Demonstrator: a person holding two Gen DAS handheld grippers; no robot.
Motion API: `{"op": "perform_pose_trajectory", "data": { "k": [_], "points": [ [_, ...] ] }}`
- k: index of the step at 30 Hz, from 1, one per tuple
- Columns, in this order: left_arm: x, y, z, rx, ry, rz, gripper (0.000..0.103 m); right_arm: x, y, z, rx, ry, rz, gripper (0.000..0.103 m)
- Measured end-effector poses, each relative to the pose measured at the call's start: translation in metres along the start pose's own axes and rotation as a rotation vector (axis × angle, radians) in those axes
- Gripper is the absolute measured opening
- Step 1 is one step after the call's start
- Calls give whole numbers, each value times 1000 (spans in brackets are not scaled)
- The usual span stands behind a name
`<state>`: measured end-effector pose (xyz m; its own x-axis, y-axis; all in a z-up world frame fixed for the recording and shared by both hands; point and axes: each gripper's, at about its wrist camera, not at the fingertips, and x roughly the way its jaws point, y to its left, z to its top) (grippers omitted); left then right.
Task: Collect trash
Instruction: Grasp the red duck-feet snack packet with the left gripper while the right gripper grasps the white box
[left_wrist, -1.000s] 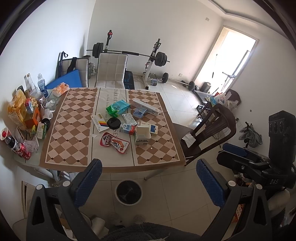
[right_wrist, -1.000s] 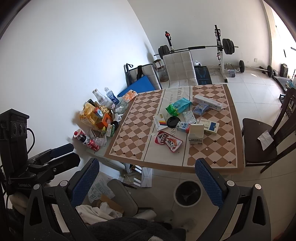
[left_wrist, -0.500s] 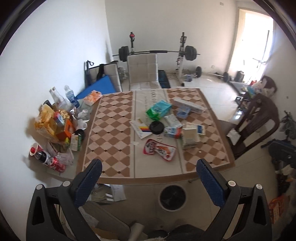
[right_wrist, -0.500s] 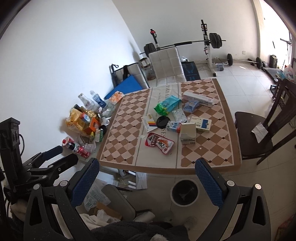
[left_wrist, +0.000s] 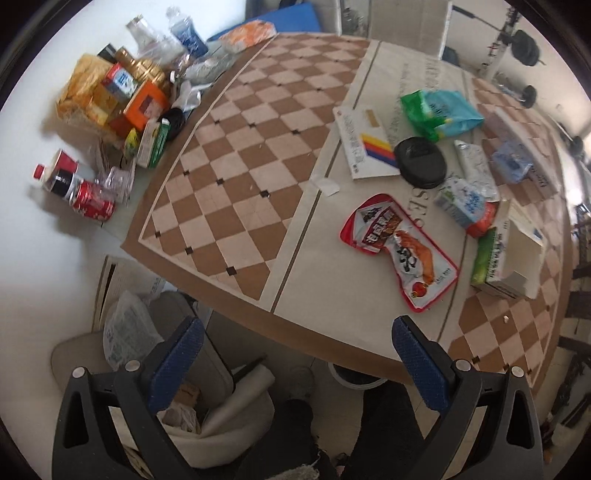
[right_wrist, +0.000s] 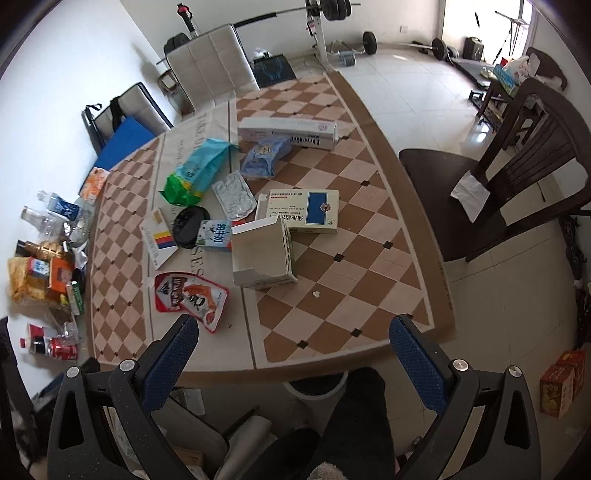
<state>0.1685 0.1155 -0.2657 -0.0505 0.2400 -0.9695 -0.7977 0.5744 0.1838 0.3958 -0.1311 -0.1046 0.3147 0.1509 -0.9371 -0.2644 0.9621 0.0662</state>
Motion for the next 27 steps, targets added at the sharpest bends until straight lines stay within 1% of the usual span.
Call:
{"op": "perform_pose_trajectory", "data": {
  "k": [3, 5, 8, 10, 12, 14, 15, 16, 19, 20, 21, 23, 24, 25, 27],
  "points": [
    [34, -18, 8, -67, 82, 93, 103, 80, 20, 34, -42, 125, -9, 103],
    [51, -28, 11, -107, 126, 138, 103, 121, 33, 49, -80, 190, -17, 103],
    [69, -40, 14, -153, 180, 165, 103, 167, 56, 56, -156, 281, -21, 103],
    [78, -46, 15, -184, 206, 161, 103, 189, 67, 53, -204, 334, -48, 103],
    [85, -51, 16, -214, 236, 130, 103, 207, 75, 50, -258, 370, -65, 103],
    [92, -56, 19, -238, 272, 79, 103, 217, 78, 47, -331, 380, -96, 92],
    [96, -58, 21, -249, 294, 45, 103, 218, 77, 47, -354, 377, -92, 82],
    [100, -60, 23, -263, 312, 12, 103, 217, 74, 48, -363, 378, -71, 79],
    [107, -67, 32, -322, 338, -102, 103, 207, 62, 56, -387, 368, -41, 77],
    [109, -69, 35, -352, 351, -159, 103, 201, 59, 59, -394, 358, -28, 77],
    [112, -70, 38, -388, 364, -213, 103, 193, 57, 63, -401, 343, -15, 77],
    [116, -73, 47, -450, 378, -285, 103, 177, 53, 72, -411, 303, 0, 77],
    [120, -75, 53, -479, 385, -303, 103, 172, 49, 77, -409, 281, 1, 77],
    [124, -75, 58, -502, 392, -305, 103, 167, 45, 82, -403, 262, 0, 77],
    [133, -75, 70, -533, 399, -271, 103, 162, 39, 94, -399, 233, -15, 77]
  ]
}}
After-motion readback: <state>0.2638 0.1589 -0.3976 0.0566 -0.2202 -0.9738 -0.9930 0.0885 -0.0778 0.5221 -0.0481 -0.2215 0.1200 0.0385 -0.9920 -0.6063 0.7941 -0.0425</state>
